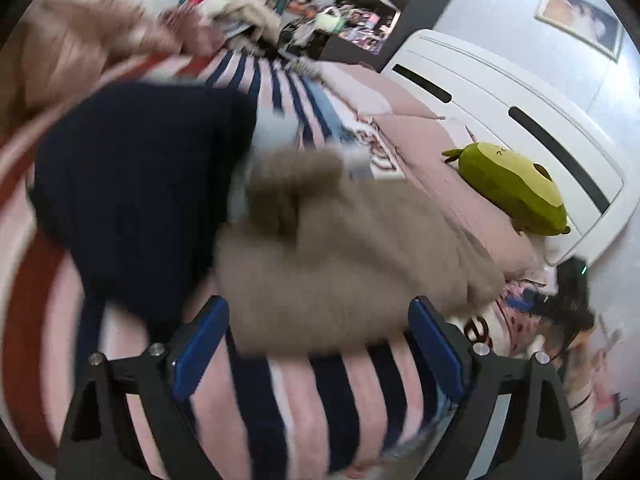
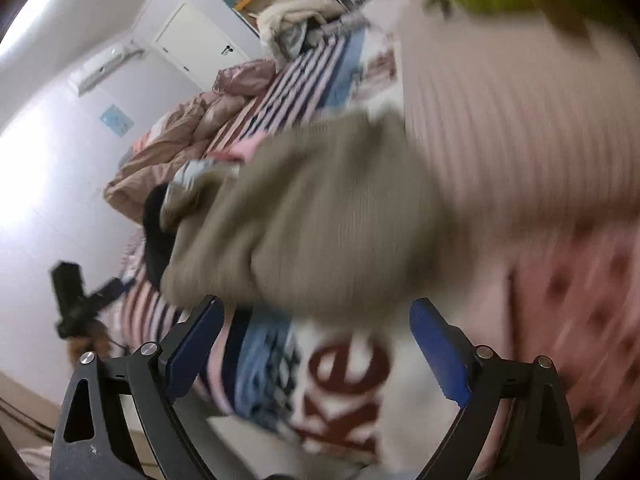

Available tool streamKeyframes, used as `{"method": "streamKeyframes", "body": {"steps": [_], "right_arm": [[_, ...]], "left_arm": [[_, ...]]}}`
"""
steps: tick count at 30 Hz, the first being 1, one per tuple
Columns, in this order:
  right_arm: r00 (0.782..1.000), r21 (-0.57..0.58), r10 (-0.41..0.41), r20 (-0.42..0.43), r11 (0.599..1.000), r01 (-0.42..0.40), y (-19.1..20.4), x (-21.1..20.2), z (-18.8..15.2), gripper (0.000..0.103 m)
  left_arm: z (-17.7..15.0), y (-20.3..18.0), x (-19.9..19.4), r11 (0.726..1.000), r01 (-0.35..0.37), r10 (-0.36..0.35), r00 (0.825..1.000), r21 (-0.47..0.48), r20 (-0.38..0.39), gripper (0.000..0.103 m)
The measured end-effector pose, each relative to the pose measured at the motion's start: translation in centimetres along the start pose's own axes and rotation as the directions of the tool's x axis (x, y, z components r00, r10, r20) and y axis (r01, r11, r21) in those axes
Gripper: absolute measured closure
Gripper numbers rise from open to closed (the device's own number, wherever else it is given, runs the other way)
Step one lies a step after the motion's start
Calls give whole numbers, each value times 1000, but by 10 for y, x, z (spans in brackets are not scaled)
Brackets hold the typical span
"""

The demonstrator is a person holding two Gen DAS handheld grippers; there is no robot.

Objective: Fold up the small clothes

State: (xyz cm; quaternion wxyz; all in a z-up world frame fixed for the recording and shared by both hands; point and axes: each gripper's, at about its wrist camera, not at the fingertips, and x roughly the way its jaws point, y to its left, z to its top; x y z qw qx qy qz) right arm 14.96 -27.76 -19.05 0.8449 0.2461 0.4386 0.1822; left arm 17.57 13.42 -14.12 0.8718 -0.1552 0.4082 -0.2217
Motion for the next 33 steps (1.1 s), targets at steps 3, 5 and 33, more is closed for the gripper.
{"method": "streamKeyframes", "body": {"steps": [3,5,33], "right_arm": [[998,97,67,-13,993,-65,-9,27,-28,10],[998,137,37,59,990,-45,-8,35,-34,6],[985,125,18,173,991,-40,3,8,-61,74]], "left_arm": [[-31,8,24,984,120,-123,992,-133,-19,12],[-41,3,43,962,195,-203,979,-192,-25,12],[-90,-29,28,962,136,-120,989,-237,83,76]]}}
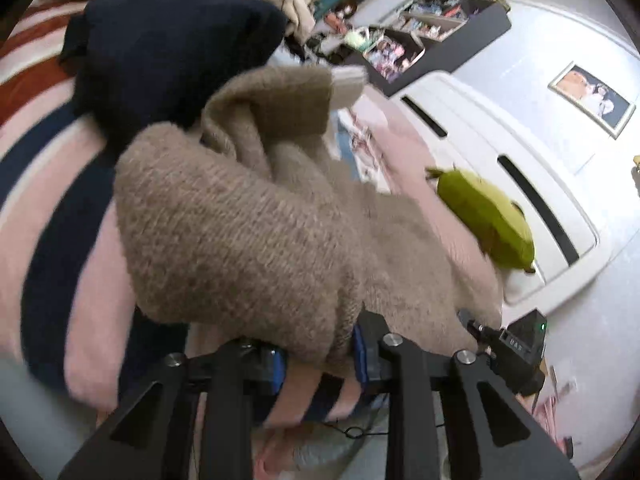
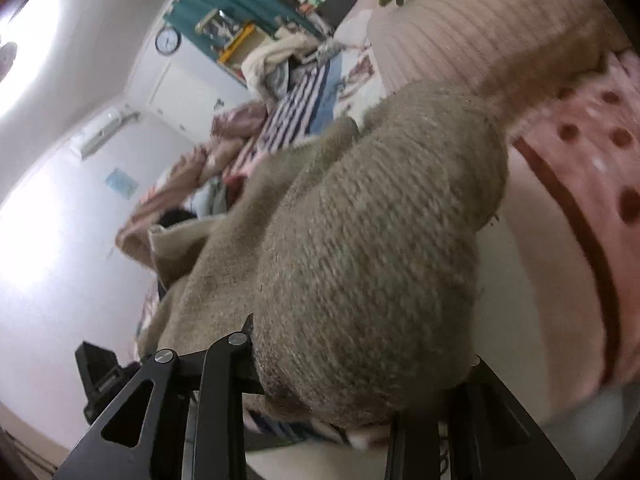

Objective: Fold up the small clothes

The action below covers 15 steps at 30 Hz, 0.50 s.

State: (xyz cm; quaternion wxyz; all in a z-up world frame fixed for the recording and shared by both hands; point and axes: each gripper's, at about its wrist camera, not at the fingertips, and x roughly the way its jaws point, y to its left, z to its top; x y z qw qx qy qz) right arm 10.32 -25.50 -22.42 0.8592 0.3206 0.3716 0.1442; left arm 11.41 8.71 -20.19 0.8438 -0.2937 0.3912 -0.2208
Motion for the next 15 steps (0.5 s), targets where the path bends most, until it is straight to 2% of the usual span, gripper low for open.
{"method": "streamKeyframes", "body": {"steps": [3,4,7,9,10,11,12,14,15], "right_arm": [[999,-11,-35,-11,999,35,-3,-8,-5,63],[998,-19,-56,-13,998,56,-3,-12,-5,56],[984,-100,-175,22,979,176,7,-37,-1,44],[951,-181,-293,94,935,306,22,-59,4,44],[928,-212,-344,142,905,368,31,-70,9,43],[918,-223,-356,172,894,389,34,-79,9,42],[918,-235,-336,210,894,381,42,-89,14,42],[945,-273,-246,216,914,300,59,-88,25,44],[952,-296,-225,207,913,280,65,-84,31,48]], "left_arm": [[-6,5,-8,1000,-23,24,999,7,-41,64],[-5,3,-13,1000,-24,25,999,18,-48,57],[2,-3,-46,985,-128,128,992,112,5,40],[10,-6,-78,968,-195,183,979,160,84,38],[18,-10,-88,969,-179,162,981,172,107,38],[25,-11,-95,971,-150,129,984,188,121,38],[32,-18,-96,969,-126,99,986,213,134,38],[47,-35,-86,951,-119,83,987,285,135,38],[53,-39,-79,942,-118,81,989,315,126,38]]}}
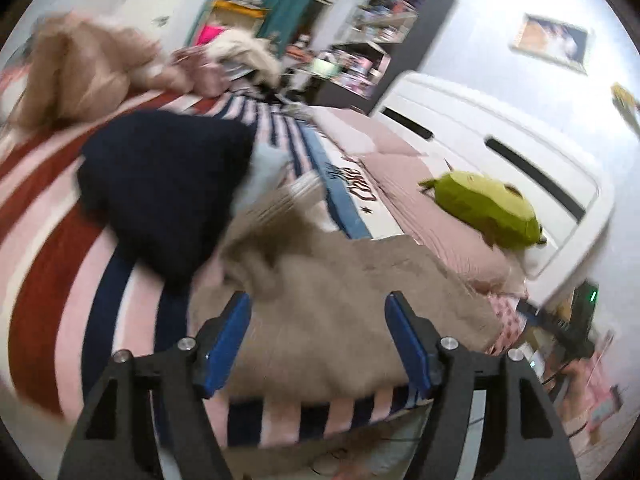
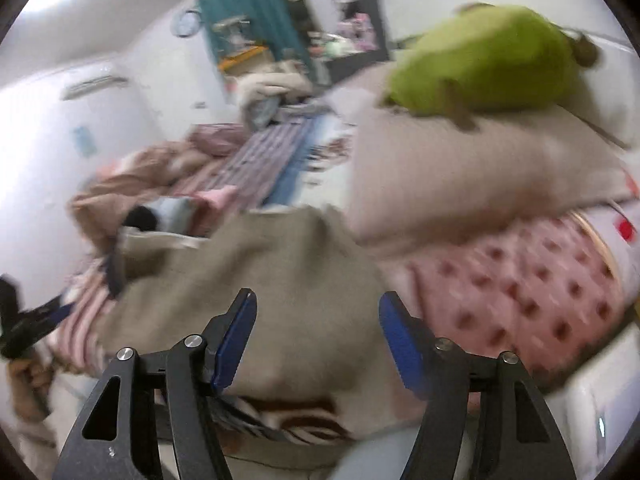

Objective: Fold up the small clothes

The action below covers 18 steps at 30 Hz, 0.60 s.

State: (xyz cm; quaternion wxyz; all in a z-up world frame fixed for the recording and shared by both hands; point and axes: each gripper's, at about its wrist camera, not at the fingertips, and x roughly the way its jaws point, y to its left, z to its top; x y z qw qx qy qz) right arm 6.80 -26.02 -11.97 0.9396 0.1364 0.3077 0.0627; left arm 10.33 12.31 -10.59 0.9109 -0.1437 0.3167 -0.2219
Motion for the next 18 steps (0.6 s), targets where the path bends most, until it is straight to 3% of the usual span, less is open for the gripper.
{"method": "streamKeyframes", "body": {"steps": [3,4,7,9,12,13,15,16,18], "right_arm": [[999,-104,51,-15,993,-53,27,26,19,86],[998,-134,59,-30,989,-63,31,31,19,92],[995,-158,46,-87,986,-59,34,74,36,92],[991,-157,-33,-126,987,13,23,105,44,92],[961,-179,-210,-178,968,178,-4,141,42,92],[950,-172,-236,-205,964,202,-16,151,39,92],[948,-130,-218,-230,973,192,-29,154,34,92],[952,-112,-209,-223,976,188,-32,150,31,92],[960,-93,-203,-192,978,188,-31,134,25,91]], "left_arm": [[25,-10,41,997,40,-37,998,66,-50,40],[34,-11,60,996,50,-44,997,80,-70,46],[50,1,106,996,-27,36,993,88,-113,53],[58,17,133,988,-111,125,983,104,-134,53],[65,42,170,962,-249,267,943,108,-201,53],[65,50,174,963,-257,270,937,87,-223,55],[64,58,168,973,-227,230,948,41,-220,56],[63,55,157,976,-215,219,956,44,-196,53],[60,45,132,978,-200,207,965,55,-161,38]]}}
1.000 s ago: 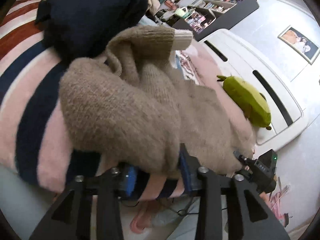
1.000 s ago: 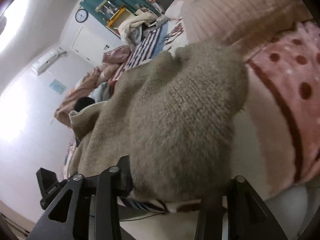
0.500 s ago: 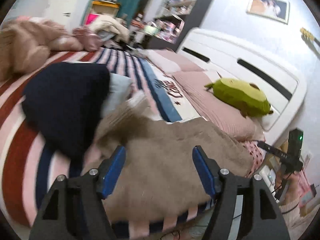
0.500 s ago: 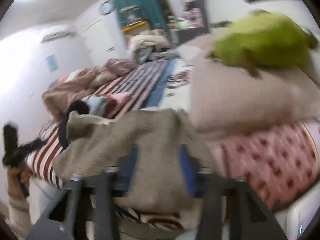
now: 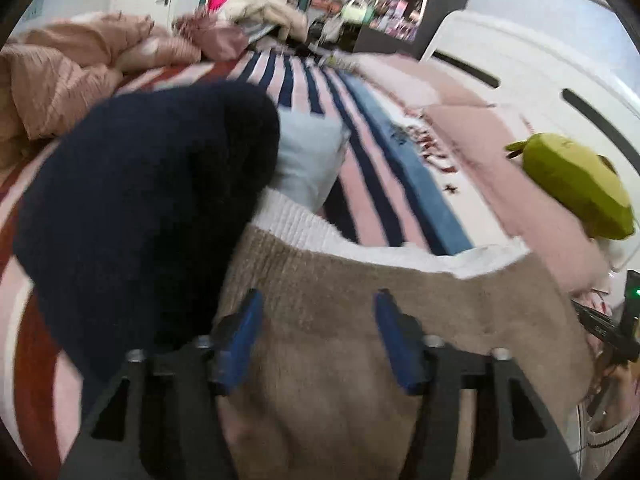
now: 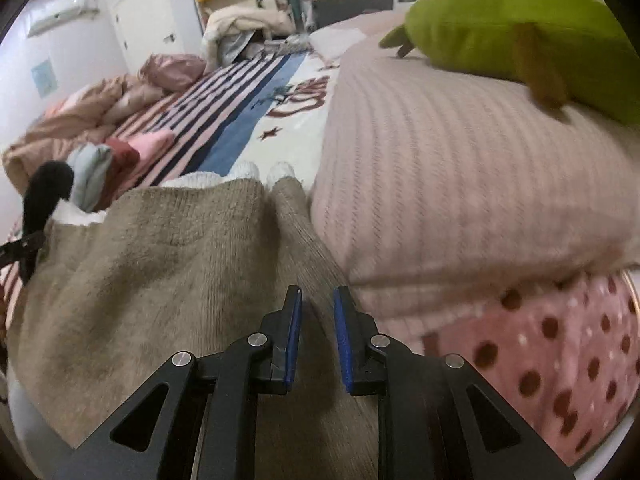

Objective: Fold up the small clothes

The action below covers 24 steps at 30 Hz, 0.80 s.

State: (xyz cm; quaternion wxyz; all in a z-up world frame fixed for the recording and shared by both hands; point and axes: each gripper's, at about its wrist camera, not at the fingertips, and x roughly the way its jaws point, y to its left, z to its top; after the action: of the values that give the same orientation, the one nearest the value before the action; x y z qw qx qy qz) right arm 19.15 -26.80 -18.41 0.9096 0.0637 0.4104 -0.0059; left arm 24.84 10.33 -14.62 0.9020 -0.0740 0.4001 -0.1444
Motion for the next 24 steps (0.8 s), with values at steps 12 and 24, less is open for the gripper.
{"method": "streamKeyframes", "body": {"steps": [12,24], "right_arm": [[899,-113,398,182,917,-383,100,-85,-55,65],[922,-102,385,-46,916,-388,162,-12,-97,100]], "left_arm": [[-130,0,-116,956,104,-73,990,-274,120,3],[-174,-8,-50,834,345,-308,939,-431,156,3]]}}
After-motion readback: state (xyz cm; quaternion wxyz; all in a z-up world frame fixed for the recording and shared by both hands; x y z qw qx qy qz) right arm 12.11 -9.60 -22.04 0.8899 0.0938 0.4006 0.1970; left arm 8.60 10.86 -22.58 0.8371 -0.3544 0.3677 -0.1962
